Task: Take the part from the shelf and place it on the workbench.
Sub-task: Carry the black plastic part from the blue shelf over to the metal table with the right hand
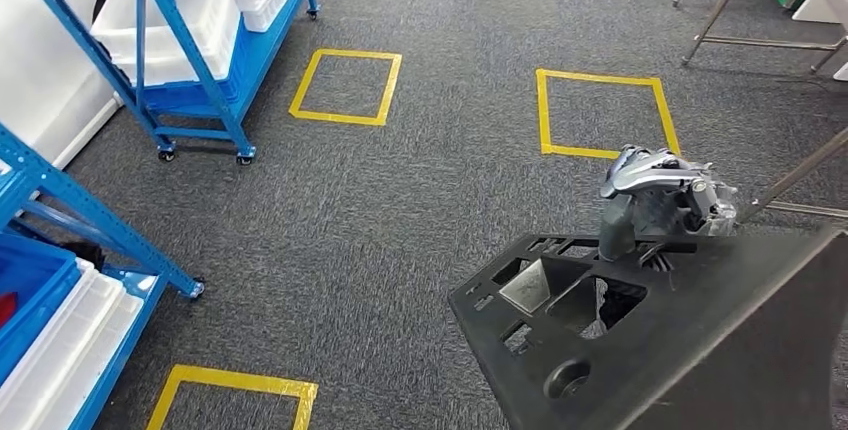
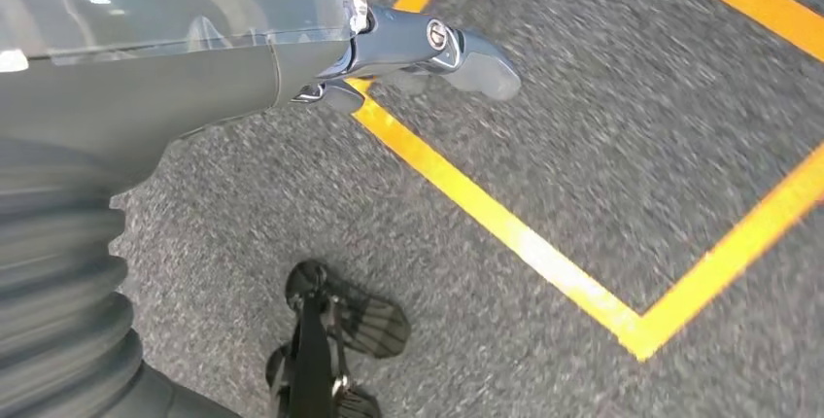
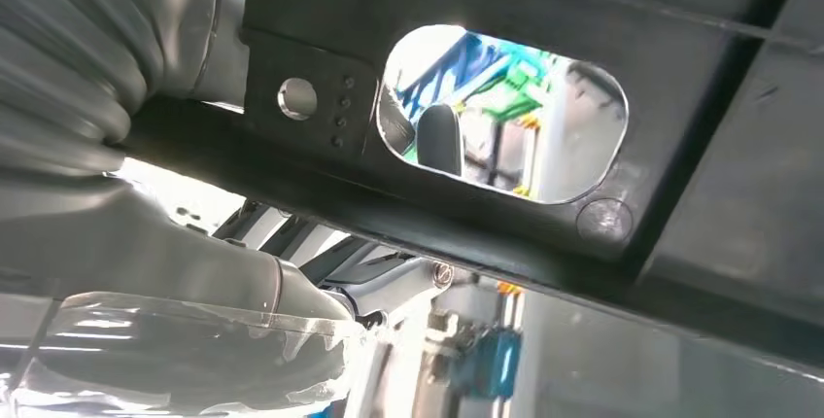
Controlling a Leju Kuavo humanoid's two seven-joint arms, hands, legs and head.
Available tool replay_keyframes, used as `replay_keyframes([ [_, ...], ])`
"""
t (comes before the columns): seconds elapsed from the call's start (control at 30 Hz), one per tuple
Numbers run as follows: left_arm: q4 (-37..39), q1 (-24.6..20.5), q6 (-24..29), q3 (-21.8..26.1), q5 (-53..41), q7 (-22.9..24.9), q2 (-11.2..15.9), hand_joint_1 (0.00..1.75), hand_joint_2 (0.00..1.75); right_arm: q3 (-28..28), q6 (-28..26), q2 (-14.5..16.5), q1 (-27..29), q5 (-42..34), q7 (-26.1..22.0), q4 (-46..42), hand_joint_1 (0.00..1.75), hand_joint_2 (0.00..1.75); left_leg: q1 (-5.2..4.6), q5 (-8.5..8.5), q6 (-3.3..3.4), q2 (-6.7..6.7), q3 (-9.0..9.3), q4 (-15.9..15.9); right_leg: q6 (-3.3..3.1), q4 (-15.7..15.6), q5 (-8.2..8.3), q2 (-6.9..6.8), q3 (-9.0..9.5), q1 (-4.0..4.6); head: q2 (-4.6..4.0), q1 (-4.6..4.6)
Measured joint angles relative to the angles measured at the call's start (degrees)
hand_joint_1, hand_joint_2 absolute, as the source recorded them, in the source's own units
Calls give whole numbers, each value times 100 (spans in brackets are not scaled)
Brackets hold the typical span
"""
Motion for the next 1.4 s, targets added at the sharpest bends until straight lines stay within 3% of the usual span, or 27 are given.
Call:
replay_keyframes([
  [0.07,1,31,-5,0,-8,37,-26,0,175,29,-25,17,9,42,1,27,175,175,4,-346,-14,-174,-366,775,-21,2,5,146,-7,10,0,0],
  [0.1,1,43,-4,-1,-19,64,-48,0,175,39,-31,25,20,67,1,49,175,175,4,-394,-17,-197,-494,1016,-22,8,6,227,-8,16,0,0],
  [0.13,1,50,-2,-3,-33,94,-75,0,175,45,-33,29,29,96,1,75,175,175,5,-324,-15,-208,-530,1048,-21,17,5,307,-8,19,0,0],
  [0.2,1,49,0,-13,-73,141,-125,0,175,50,-42,31,37,160,1,125,175,175,16,100,1,-273,-298,457,-2,53,-7,465,-6,16,0,0],
  [0.27,2,37,-11,-27,-102,162,-162,0,175,50,-57,31,31,218,1,165,175,175,37,382,21,-539,6,-249,43,98,-20,599,-27,2,0,0],
  [0.33,4,33,-24,-35,-117,175,-191,0,175,50,-66,29,21,257,3,197,175,175,29,405,57,-708,100,-473,117,116,-4,714,-76,-20,0,0],
  [0.4,5,34,-40,-47,-124,189,-223,0,175,50,-63,29,13,283,9,225,175,175,15,450,130,-610,109,-511,199,106,27,816,-114,-42,0,0],
  [0.47,7,21,-57,-68,-124,203,-267,0,175,52,-55,28,-14,320,29,250,175,175,19,496,218,-475,123,-566,242,265,-79,625,-205,-31,0,1],
  [0.53,7,26,-66,-79,-119,221,-312,0,175,66,-44,29,-76,363,77,282,175,175,2,514,274,-323,125,-593,263,872,-417,268,-495,-14,0,2],
  [0.6,7,49,-69,-79,-110,242,-349,0,175,82,-41,31,-117,395,122,327,175,175,-22,507,292,-167,118,-591,282,1573,-703,125,-826,-19,0,2],
  [0.63,7,54,-68,-79,-108,252,-367,0,175,88,-47,31,-125,411,136,349,175,175,-29,502,294,-90,117,-590,283,1700,-707,103,-881,-19,0,1],
  [0.67,7,52,-64,-79,-105,261,-383,0,175,95,-59,31,-134,428,146,368,175,175,-33,497,292,-20,118,-589,277,1594,-606,82,-815,-18,0,1],
  [0.7,7,48,-60,-79,-104,269,-401,0,175,102,-82,31,-149,445,158,381,175,175,-36,489,287,46,125,-588,262,1274,-433,35,-636,-13,0,1],
  [0.77,7,42,-45,-79,-101,278,-431,0,175,113,-149,31,-200,457,189,392,175,175,-59,464,258,160,148,-583,207,455,-153,-203,-186,32,0,1],
  [0.83,7,44,-29,-79,-99,281,-447,0,175,119,-231,33,-244,440,219,396,175,175,-85,439,210,258,165,-578,150,73,-89,-335,7,89,0,1],
  [0.9,7,40,-20,-79,-101,286,-457,0,175,122,-296,35,-254,426,241,402,175,175,-94,418,156,369,180,-583,98,44,-73,-214,0,96,0,1],
  [0.97,7,31,-11,-80,-102,293,-468,0,175,130,-336,48,-261,426,254,407,175,175,-74,299,104,267,150,-452,39,-6,-40,-90,21,63,0,1],
  [1.0,7,33,-7,-81,-102,299,-473,0,175,140,-350,61,-269,426,257,409,175,175,-61,159,81,137,59,-233,10,-29,-24,-31,35,43,0,1],
  [1.07,7,56,-1,-81,-103,311,-481,0,175,170,-363,91,-276,425,262,422,175,175,-34,-212,51,-124,-288,521,-19,-34,-17,101,33,38,0,0],
  [1.1,7,73,1,-81,-103,315,-484,0,175,187,-363,103,-269,419,263,433,175,175,-31,-333,39,-172,-473,883,-25,-31,-16,181,32,41,0,0],
  [1.13,7,88,1,-81,-103,315,-487,0,175,203,-362,111,-260,410,262,447,175,175,-30,-350,33,-193,-591,1087,-26,-27,-16,263,32,44,0,0],
  [1.17,7,96,0,-81,-104,311,-491,0,175,216,-361,119,-254,399,260,461,175,175,-29,-251,35,-205,-607,1067,-24,-20,-17,344,36,45,0,0],
  [1.2,7,100,-2,-81,-106,305,-494,0,175,229,-361,123,-250,387,257,471,175,175,-27,-56,44,-229,-516,821,-19,-10,-21,421,41,45,0,0],
  [1.23,7,101,-3,-81,-108,299,-497,0,175,244,-360,130,-248,378,252,478,175,175,-19,182,57,-328,-349,418,-8,2,-27,494,43,41,0,0],
  [1.3,7,106,-3,-81,-109,290,-498,0,175,279,-361,143,-244,368,231,486,175,175,5,466,84,-620,-56,-288,39,44,-41,633,14,42,0,-1],
  [1.33,7,111,2,-81,-107,288,-499,0,175,296,-361,150,-236,365,219,488,175,175,8,505,96,-725,14,-462,73,58,-39,700,-12,33,0,-1],
  [1.4,7,108,13,-80,-97,287,-502,0,175,320,-362,160,-216,362,203,491,175,175,1,499,136,-680,36,-520,148,58,-14,830,-59,12,0,-1],
])
